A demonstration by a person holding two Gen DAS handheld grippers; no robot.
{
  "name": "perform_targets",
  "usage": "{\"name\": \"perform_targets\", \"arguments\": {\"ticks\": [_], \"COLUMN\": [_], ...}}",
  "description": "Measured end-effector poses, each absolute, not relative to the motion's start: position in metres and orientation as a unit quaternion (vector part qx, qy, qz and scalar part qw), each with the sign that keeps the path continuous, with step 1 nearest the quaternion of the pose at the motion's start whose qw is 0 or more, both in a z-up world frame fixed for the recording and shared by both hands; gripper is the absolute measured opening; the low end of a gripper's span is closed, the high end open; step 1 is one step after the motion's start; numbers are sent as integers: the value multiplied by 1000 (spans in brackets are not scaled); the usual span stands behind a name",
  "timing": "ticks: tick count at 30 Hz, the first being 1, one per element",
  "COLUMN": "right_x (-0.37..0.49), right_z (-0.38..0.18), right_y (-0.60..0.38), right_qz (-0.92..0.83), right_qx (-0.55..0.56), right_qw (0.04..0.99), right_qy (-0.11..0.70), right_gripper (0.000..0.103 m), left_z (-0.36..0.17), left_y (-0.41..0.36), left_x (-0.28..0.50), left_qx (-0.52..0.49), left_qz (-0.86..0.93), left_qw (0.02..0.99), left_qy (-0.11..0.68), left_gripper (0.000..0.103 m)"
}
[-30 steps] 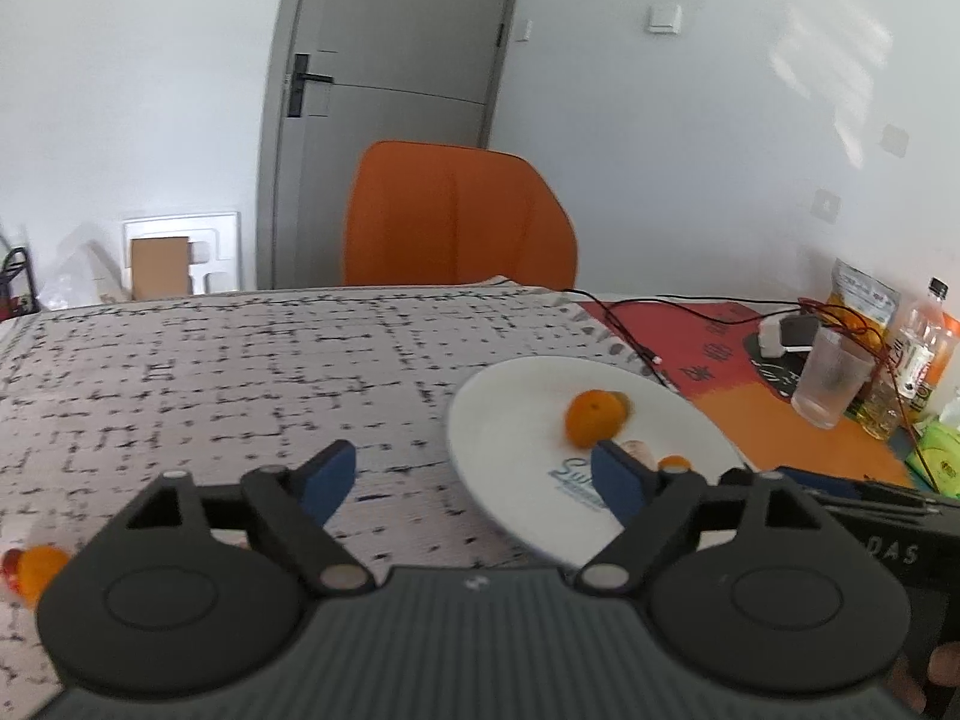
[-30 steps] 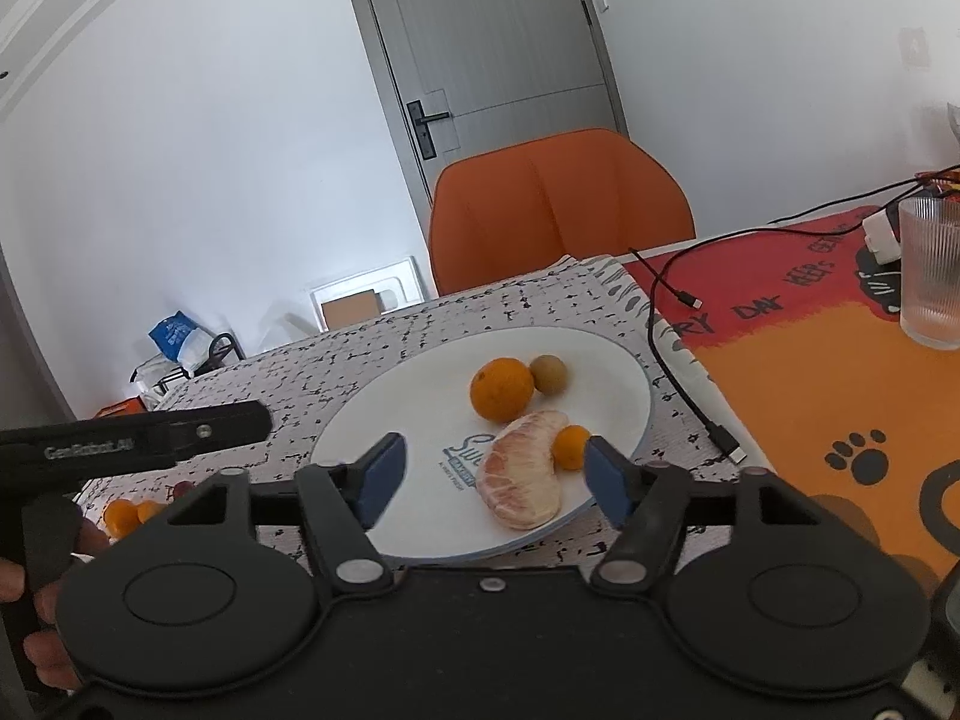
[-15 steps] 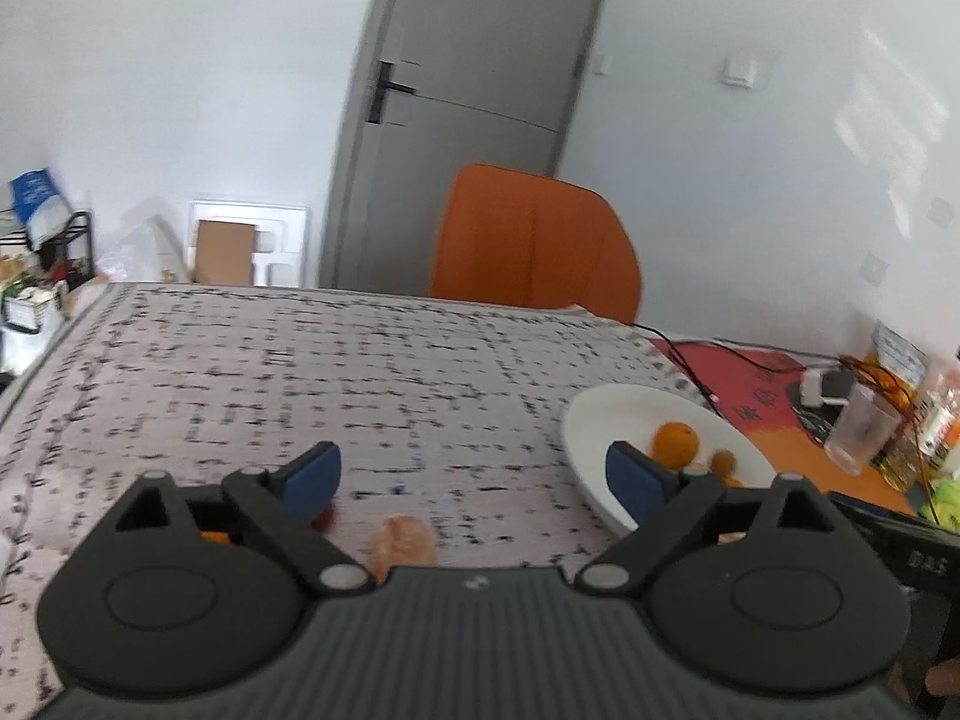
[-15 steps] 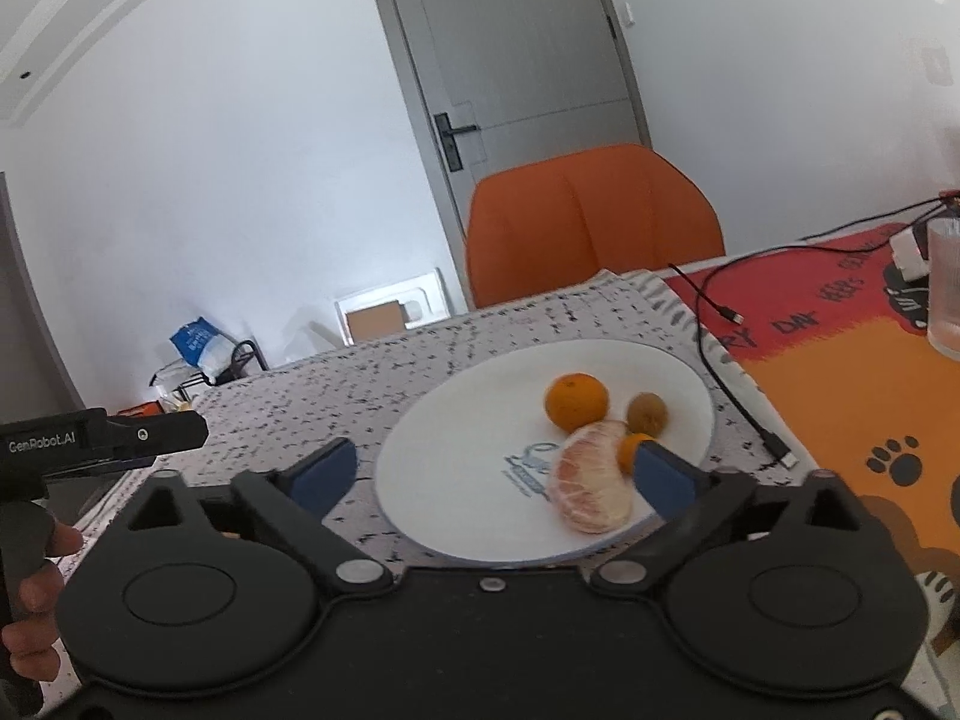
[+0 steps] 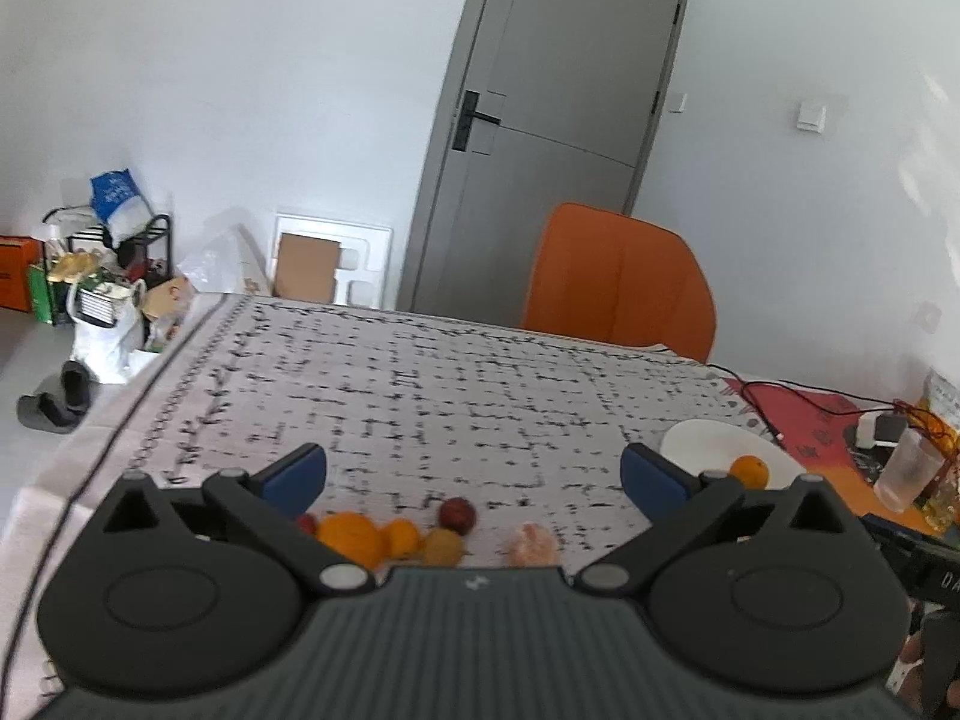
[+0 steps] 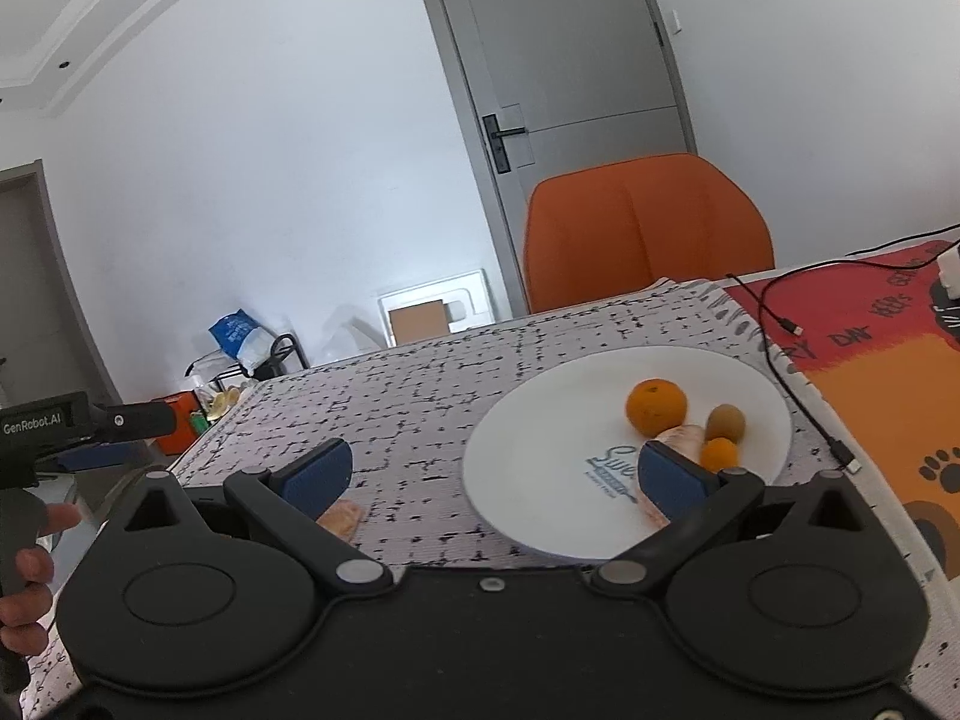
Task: Organize fruits
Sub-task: 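Move both open tools back toward the remaining fruits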
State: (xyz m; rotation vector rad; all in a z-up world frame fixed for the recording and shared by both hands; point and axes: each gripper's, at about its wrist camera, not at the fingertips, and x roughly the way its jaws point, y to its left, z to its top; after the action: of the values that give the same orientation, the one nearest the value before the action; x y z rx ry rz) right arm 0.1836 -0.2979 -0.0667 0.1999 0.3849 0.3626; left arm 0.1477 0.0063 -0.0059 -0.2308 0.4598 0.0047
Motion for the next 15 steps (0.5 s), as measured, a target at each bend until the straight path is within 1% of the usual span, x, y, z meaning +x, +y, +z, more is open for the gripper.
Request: {"name": "perform_targets", "arguments": {"ticks": [15], "right_x": [171], "right_z": [-61], "right_y": [-266], "right_qz": [211], "right_qx": [88], "right_qw": [954], "right_qy": [192], "right_gripper": [103], "left_z": [-6], "left_y": [46], "left_x": [111], "left_qx": [-130], "left_qz": [32], "left_qw": [966], "left_qy": [221], "left_gripper": [103]}}
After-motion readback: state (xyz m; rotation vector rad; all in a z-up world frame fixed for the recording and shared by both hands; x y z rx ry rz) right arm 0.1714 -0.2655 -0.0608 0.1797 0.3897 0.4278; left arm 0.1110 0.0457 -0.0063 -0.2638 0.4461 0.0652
